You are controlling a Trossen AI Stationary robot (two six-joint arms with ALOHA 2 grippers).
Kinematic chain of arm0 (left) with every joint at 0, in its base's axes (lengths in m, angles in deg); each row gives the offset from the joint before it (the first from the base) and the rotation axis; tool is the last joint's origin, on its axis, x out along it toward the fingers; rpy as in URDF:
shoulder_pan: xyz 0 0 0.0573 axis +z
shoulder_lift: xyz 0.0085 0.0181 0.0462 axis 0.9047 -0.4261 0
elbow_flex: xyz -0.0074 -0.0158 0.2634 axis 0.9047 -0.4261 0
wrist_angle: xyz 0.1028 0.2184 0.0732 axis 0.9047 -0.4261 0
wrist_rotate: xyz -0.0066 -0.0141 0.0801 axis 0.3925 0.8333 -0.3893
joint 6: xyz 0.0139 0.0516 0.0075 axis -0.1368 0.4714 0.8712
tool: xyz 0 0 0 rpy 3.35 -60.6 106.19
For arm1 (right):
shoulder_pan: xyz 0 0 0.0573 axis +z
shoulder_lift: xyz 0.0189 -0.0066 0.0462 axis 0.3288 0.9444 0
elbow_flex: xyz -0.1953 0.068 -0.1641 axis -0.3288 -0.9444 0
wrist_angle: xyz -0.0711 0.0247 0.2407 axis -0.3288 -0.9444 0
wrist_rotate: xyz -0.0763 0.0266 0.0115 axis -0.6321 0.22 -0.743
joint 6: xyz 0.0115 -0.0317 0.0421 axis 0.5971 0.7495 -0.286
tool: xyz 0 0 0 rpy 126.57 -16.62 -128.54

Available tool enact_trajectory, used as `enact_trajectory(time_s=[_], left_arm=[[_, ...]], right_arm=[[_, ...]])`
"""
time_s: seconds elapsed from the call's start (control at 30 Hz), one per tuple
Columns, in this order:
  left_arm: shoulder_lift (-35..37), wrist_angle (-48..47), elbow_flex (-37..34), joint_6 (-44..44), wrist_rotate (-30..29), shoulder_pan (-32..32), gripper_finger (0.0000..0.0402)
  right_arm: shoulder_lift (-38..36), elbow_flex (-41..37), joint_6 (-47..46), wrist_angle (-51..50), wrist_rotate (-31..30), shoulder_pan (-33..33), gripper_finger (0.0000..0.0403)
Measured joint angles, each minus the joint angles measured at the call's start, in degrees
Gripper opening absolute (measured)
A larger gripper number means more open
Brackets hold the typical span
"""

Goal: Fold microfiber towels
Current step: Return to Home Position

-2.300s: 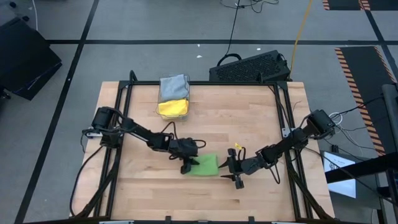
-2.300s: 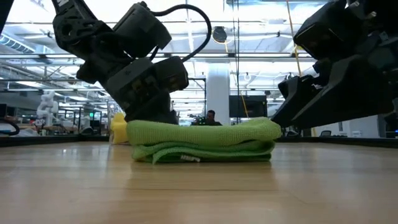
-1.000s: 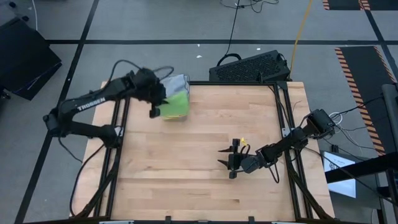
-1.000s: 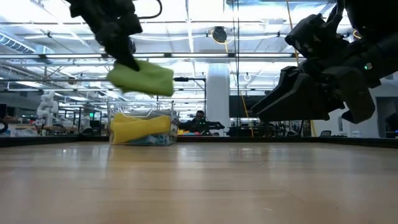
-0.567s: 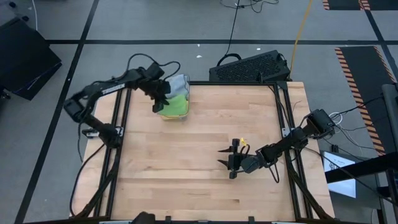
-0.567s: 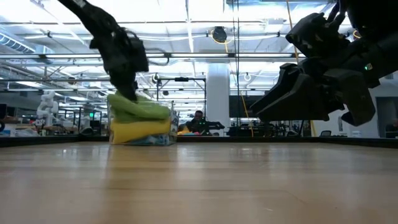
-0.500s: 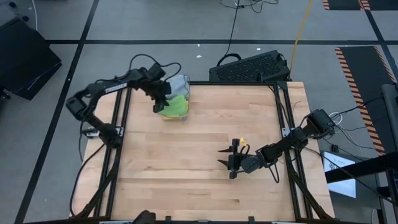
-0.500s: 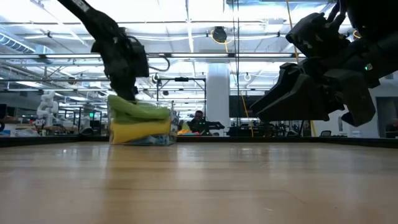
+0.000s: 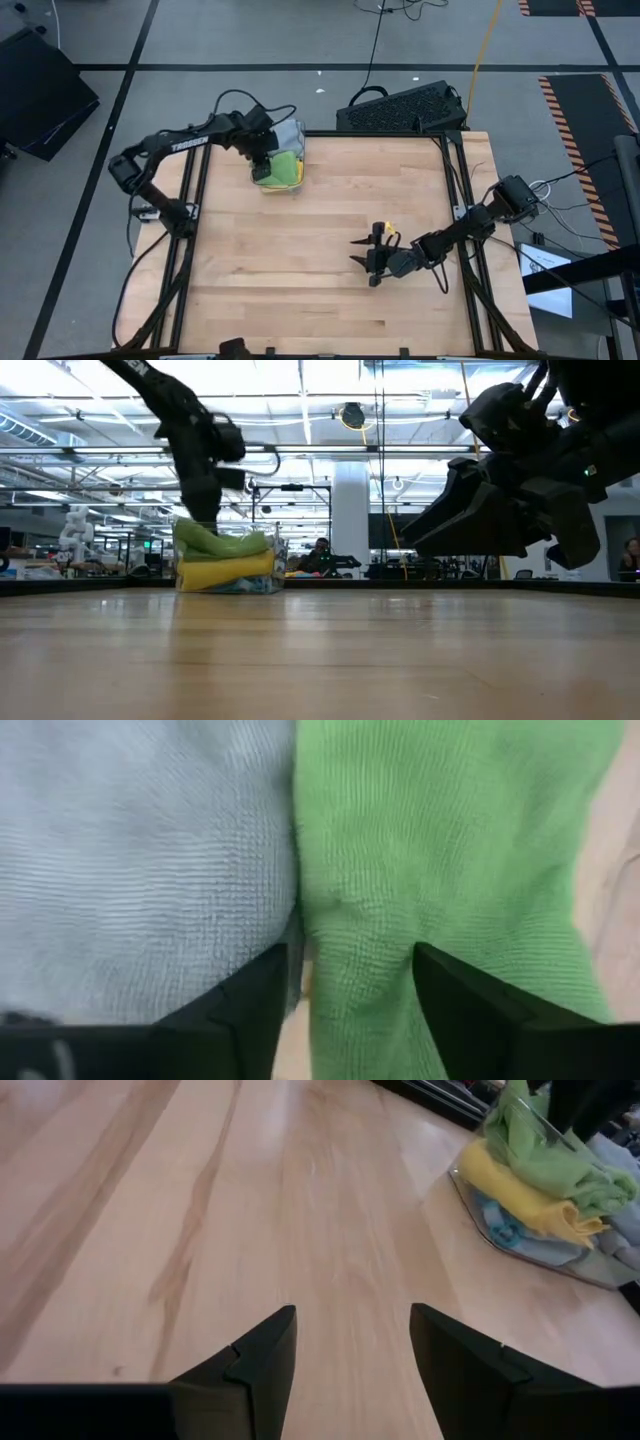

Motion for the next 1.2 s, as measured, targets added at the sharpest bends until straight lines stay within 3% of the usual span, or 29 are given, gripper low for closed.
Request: enact_trajectory(time_s=[0.27, 0.47, 0.7, 0.83, 0.97, 1.1, 1.2], left_arm=[[12.4, -1.1, 3.0, -3.2, -10.4, -3.8, 0.024], [24.8, -1.8, 2.7, -11.7, -11.1, -7.8, 0.024], [40.9, 8.2, -8.6, -20.2, -15.9, -19.4, 0.0241], [48.1, 18.1, -17.4, -21.9, -21.2, -27.8, 0.0238], [50.8, 27.0, -24.2, -20.7, -26.1, -35.8, 0.0203], [50.6, 32.9, -28.5, -18.7, -31.9, -41.5, 0.014], [50.2, 36.7, -31.1, -19.1, -32.6, -43.5, 0.0087]], right_arm=[[-1.3, 0.0, 1.7, 0.5, 0.0, -1.8, 0.0187], [-6.7, 0.0, 2.7, -0.7, 0.0, -2.6, 0.0187], [-17.3, 0.0, 5.5, -7.1, 0.5, -4.3, 0.0175], [-24.7, -2.3, 8.1, -8.6, 4.8, -6.1, 0.0145], [-32.5, -6.4, 9.4, -8.3, 8.9, -8.3, 0.0104], [-39.7, -11.0, 9.6, -8.3, 11.4, -10.8, 0.0058], [-44.2, -14.6, 9.7, -7.6, 14.6, -13.0, 0.0021]])
